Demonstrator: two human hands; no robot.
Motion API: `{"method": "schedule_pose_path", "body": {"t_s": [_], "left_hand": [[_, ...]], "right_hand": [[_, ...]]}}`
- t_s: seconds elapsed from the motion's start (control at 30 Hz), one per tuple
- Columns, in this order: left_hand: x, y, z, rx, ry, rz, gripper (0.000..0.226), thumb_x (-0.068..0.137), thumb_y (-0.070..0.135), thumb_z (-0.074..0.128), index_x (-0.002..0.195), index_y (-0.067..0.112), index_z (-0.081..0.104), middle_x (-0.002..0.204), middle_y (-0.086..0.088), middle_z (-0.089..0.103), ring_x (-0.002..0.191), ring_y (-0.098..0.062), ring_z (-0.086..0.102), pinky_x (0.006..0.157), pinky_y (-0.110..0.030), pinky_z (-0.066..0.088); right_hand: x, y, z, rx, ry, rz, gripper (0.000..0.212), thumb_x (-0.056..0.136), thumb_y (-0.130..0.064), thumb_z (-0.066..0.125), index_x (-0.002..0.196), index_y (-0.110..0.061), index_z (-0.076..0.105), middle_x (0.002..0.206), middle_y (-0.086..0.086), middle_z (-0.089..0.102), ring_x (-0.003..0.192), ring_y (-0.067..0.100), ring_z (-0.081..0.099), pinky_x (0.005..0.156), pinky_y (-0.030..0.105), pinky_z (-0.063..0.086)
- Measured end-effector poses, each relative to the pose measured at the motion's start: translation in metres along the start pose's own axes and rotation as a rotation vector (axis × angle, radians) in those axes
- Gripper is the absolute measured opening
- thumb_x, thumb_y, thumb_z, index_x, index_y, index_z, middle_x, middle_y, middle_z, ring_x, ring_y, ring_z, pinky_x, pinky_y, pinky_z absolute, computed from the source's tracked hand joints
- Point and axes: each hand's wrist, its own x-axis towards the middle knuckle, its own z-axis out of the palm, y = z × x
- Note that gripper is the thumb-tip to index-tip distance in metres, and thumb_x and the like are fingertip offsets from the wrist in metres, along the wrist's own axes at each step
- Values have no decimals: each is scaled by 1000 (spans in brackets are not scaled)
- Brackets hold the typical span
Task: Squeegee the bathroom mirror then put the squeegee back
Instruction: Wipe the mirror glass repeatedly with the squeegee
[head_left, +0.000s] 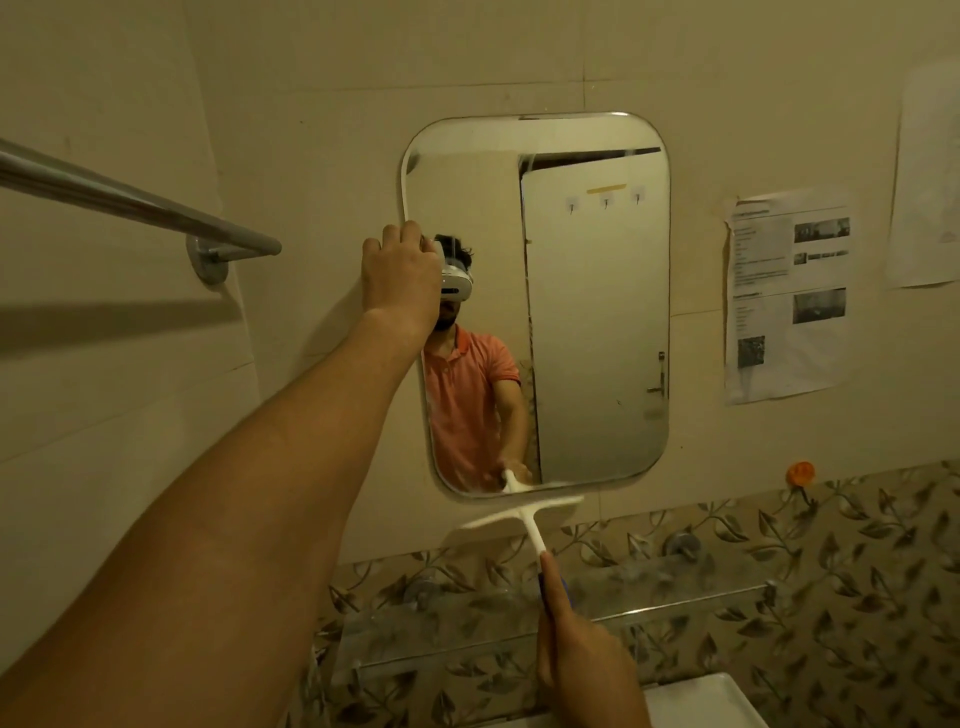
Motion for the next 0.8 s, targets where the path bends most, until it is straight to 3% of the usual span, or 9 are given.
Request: {"method": "schedule_pose_path", "body": {"t_s": [0.07, 0.13, 0.2, 0.33, 0.47, 0.57, 0.8], "left_hand": [[1, 0, 0, -6, -7, 8, 47, 86, 29, 72, 130, 16, 59, 129, -9, 50, 116, -27, 48, 94, -39, 42], [2, -1, 2, -21, 1, 11, 48, 84, 30, 73, 128, 17, 60, 128, -7, 51, 114, -26, 49, 93, -39, 42], [2, -5, 3, -66, 4, 16, 53, 82, 33, 76, 130, 18, 59, 128, -7, 52, 114, -27, 50, 93, -40, 42], [1, -10, 6, -124, 31, 44, 69, 81, 40, 78, 140, 17, 49, 138, -7, 52, 119, -28, 51, 96, -40, 40], [0, -13, 10, -167, 76, 18, 76, 79, 38, 81, 141, 14, 43, 134, -6, 57, 116, -26, 55, 95, -39, 43], [-1, -14, 12, -177, 85, 17, 72, 75, 35, 84, 135, 17, 48, 128, -4, 61, 111, -25, 57, 91, -38, 44], [-1, -19, 19, -156, 76, 54, 66, 79, 36, 82, 137, 21, 54, 147, -2, 50, 124, -25, 51, 99, -40, 42]], "right_hand": [[-3, 6, -3, 40, 42, -41, 87, 101, -40, 40, 143, -55, -35, 67, -12, 59, 54, 13, 56, 55, 26, 52], [2, 2, -23, 82, 164, -117, 89, 97, -34, 51, 151, -56, -15, 56, -16, 48, 43, 7, 48, 45, 16, 43], [17, -10, -50, 199, 260, -148, 81, 99, -30, 52, 155, -56, -2, 52, -15, 48, 43, 6, 49, 43, 15, 36], [70, -47, -120, 287, 408, -194, 65, 97, -56, 28, 157, -51, 2, 55, -9, 53, 45, 9, 54, 39, 23, 43], [128, -81, -182, 311, 461, -233, 59, 107, -40, 34, 160, -42, 8, 56, -6, 51, 44, 8, 50, 40, 19, 40], [162, -108, -222, 235, 461, -272, 58, 108, -36, 32, 160, -39, 6, 59, -2, 51, 47, 12, 47, 49, 34, 49], [212, -142, -273, 20, 529, -334, 57, 108, -37, 31, 160, -39, 8, 61, 2, 53, 47, 15, 49, 44, 29, 40]]}}
